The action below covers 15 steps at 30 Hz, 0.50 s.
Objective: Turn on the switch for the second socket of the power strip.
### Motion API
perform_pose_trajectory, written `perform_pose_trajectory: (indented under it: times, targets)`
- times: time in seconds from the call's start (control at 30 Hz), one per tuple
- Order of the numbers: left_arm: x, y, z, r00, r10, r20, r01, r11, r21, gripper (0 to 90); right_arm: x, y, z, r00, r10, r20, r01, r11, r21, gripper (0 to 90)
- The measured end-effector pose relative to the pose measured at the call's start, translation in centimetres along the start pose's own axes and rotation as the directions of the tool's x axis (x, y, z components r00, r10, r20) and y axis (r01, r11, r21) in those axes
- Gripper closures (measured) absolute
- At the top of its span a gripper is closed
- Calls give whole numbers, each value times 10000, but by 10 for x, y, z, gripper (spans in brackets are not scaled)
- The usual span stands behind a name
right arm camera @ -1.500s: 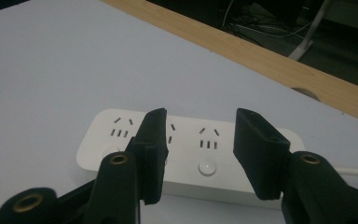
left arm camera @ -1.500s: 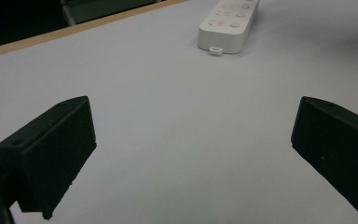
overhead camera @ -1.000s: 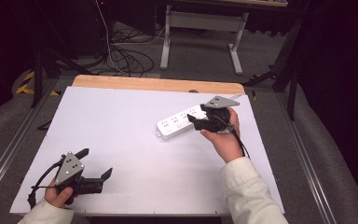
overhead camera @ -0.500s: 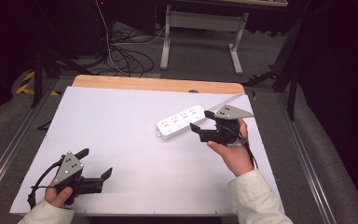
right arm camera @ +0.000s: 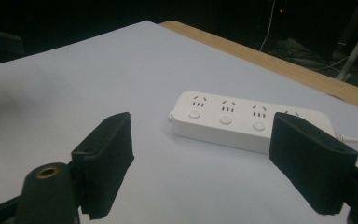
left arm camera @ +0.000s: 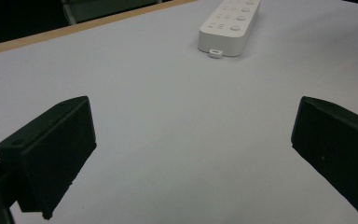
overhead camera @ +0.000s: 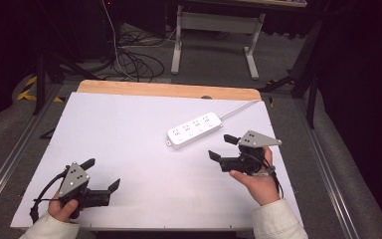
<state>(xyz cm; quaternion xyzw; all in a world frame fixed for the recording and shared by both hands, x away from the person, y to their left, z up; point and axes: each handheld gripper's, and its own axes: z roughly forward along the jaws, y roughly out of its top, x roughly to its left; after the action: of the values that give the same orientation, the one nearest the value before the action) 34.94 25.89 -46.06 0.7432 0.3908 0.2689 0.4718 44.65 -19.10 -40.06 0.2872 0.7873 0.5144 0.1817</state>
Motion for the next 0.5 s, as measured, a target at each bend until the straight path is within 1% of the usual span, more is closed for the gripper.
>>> perform_pose_trajectory:
  times: [0.07,0.1,0.13,0.2,0.33,0.5]
  targets:
    - [0,0,0,9999,-124,42,124,9999,-28,2,1,-5,-3,9999,-122,-75,122,9999,75,216]
    - [0,0,-1,9999,-102,49,102,9999,-13,2,2,-8,-4,9999,-144,-86,145,9999,55,216]
    - [0,0,-1,9998,-156,87,156,9999,-64,2,2,-11,-6,9999,-93,-109,93,10000,17,215]
    - [-1,0,-1,9999,-94,71,94,9999,-81,2,2,-19,-10,9996,82,-255,-84,9999,-80,201]
    - [-1,0,-1,10000,-58,41,58,10000,-66,2,3,-38,-13,9975,327,-634,-328,9995,-6,160]
    - [-2,1,-2,10000,27,6,-27,10000,-69,2,5,-57,-11,9968,425,-680,-426,9991,-9,145]
